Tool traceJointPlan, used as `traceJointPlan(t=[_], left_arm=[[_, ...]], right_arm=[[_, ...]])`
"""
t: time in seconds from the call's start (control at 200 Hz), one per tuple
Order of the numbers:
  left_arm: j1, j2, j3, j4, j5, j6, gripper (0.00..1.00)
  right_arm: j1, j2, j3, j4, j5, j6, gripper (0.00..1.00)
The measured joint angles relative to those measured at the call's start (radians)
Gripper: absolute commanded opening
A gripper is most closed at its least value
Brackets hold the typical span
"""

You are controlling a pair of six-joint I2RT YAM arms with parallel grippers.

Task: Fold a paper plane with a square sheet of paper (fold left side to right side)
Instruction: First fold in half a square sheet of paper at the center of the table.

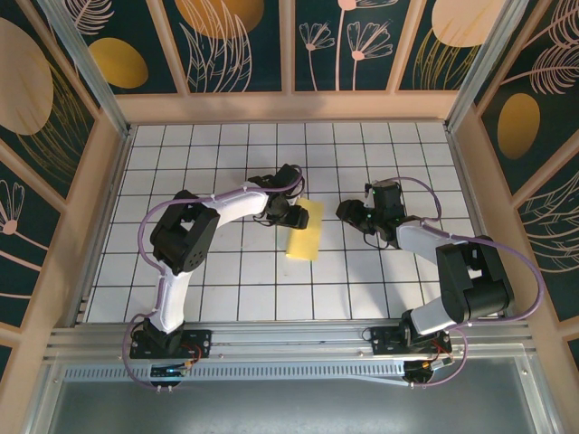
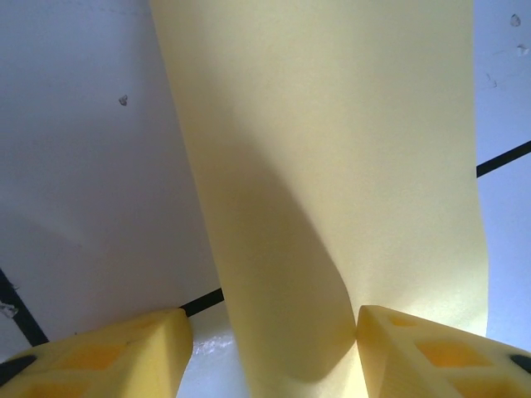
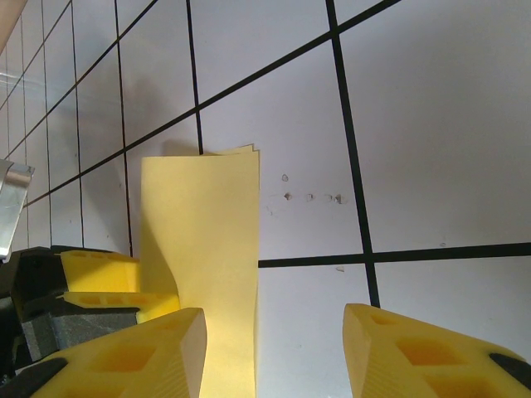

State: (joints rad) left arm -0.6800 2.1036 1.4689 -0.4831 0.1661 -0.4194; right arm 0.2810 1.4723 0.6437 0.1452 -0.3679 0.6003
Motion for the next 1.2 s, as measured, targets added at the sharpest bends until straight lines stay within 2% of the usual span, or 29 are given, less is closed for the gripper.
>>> traceJointPlan(t=[1.201], left_arm=[[-0.001,0.011,0.018,-0.017,-0.011,-0.038,0.56]], right_arm=[[0.000,0.000,0.000,0.011,-0.053,0.001,0.47]])
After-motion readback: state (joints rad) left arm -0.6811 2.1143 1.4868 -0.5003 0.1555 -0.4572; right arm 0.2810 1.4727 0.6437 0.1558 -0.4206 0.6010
